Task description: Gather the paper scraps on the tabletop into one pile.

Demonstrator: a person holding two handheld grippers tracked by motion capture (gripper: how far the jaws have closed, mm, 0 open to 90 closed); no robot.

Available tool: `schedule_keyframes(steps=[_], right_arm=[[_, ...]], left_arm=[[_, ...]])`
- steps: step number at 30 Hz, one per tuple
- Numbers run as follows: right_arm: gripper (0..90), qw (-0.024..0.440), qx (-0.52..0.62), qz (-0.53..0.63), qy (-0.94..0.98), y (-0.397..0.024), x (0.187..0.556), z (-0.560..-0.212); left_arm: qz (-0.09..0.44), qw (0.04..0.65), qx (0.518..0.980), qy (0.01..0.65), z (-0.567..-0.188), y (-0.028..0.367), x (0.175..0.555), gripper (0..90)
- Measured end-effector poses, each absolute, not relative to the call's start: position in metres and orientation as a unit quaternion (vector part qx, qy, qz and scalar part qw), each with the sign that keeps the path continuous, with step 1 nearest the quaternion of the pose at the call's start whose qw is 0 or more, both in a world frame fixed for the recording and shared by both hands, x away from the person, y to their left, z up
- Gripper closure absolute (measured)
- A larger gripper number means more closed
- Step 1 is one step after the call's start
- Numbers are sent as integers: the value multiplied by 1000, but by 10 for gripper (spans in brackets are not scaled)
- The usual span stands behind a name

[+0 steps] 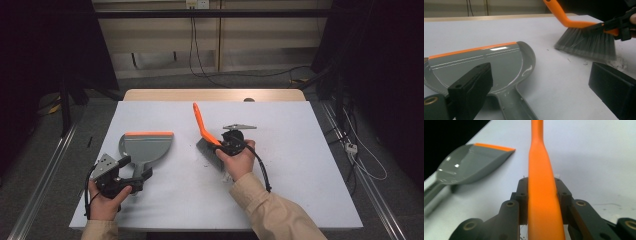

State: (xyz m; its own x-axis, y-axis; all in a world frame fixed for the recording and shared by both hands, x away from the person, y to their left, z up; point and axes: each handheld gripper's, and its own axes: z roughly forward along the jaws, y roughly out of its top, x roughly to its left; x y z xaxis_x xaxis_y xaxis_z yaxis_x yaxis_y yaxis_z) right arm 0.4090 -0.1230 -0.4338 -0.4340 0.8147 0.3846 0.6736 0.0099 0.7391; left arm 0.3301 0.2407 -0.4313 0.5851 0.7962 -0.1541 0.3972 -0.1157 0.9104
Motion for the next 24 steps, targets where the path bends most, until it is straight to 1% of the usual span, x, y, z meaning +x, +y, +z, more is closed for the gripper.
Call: schedule_keyframes(steps=[3, 7, 12, 14, 17, 24], right_arm=[[713, 82, 518, 480, 703, -126, 405, -425], [713, 67, 498, 501, 704, -112, 400, -422], [713, 44, 470, 496, 729, -77, 395, -436], [712, 47, 464, 484, 740, -67, 394, -442], [712, 74, 460, 465, 752, -69, 394, -442], [713, 127, 484, 431, 751, -117, 398, -435]], left_arm=[[191, 521, 722, 414, -431, 240, 331, 51], [191, 521, 721, 414, -432, 239, 331, 51], [187, 520, 724, 413, -433, 238, 332, 51], [187, 520, 724, 412, -433, 239, 332, 51], [189, 520, 723, 412, -432, 240, 332, 51], [190, 524, 720, 413, -432, 238, 332, 51]])
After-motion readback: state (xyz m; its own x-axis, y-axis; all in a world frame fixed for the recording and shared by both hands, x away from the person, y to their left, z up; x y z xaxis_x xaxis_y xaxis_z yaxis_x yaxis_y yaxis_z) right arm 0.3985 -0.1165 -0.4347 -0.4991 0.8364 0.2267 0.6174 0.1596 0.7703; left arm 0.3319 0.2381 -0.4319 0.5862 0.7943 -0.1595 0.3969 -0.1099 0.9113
